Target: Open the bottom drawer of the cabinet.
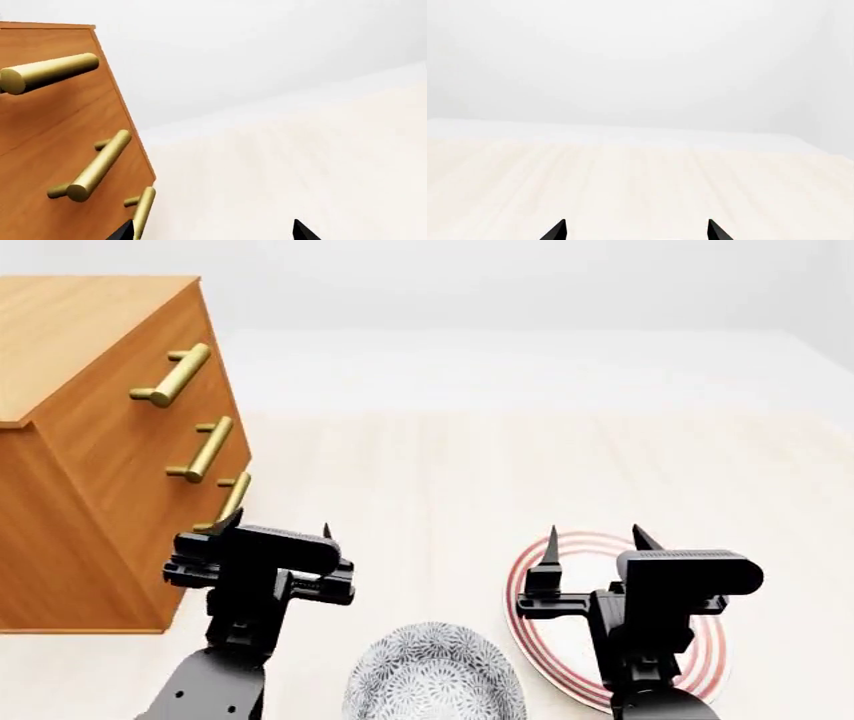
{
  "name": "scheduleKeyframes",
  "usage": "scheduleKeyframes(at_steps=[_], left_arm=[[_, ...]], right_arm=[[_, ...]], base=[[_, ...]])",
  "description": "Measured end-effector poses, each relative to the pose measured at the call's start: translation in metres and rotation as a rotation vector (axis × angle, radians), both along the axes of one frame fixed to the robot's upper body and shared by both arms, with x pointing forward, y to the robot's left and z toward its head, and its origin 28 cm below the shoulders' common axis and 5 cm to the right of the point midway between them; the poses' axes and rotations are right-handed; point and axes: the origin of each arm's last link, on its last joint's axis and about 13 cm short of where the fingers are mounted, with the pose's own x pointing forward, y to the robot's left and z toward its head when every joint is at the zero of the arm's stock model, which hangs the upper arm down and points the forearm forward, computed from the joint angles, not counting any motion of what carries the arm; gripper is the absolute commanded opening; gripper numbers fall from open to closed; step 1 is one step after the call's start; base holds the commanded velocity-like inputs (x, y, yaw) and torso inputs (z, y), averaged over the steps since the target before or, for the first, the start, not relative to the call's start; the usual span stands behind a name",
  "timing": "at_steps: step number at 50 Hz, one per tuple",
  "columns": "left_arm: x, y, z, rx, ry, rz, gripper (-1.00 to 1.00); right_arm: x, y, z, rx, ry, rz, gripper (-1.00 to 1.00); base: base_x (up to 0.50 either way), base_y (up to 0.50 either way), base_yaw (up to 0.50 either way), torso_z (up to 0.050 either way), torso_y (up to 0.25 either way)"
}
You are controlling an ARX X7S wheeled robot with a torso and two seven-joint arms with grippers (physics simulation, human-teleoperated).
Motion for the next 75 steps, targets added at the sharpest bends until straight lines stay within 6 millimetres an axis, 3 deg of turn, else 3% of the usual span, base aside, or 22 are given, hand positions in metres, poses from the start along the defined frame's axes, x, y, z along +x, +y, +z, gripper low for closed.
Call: scheduleKeyframes(at_steps=[9, 30, 75], left_arm=[[0.021, 0.004, 0.0, 0.171, 0.058, 0.033, 1.0], [0.058, 0.018, -0.026, 0.528, 0.185, 0.142, 1.0], [0.112, 0.042, -0.05, 0.753, 0.344, 0.242, 1.0]], right_arm=[[0.0, 0.0, 0.0, 0.002, 0.001, -0.001, 1.0], [0.001, -0.001, -0.003, 0.008, 0.007, -0.008, 1.0], [0.002, -0.001, -0.007, 0.015, 0.019, -0.018, 1.0]], base=[[0.0, 0.0, 0.0, 0.0, 0.0], [0.0, 0.0, 0.0, 0.0, 0.0], [0.0, 0.0, 0.0, 0.0, 0.0]])
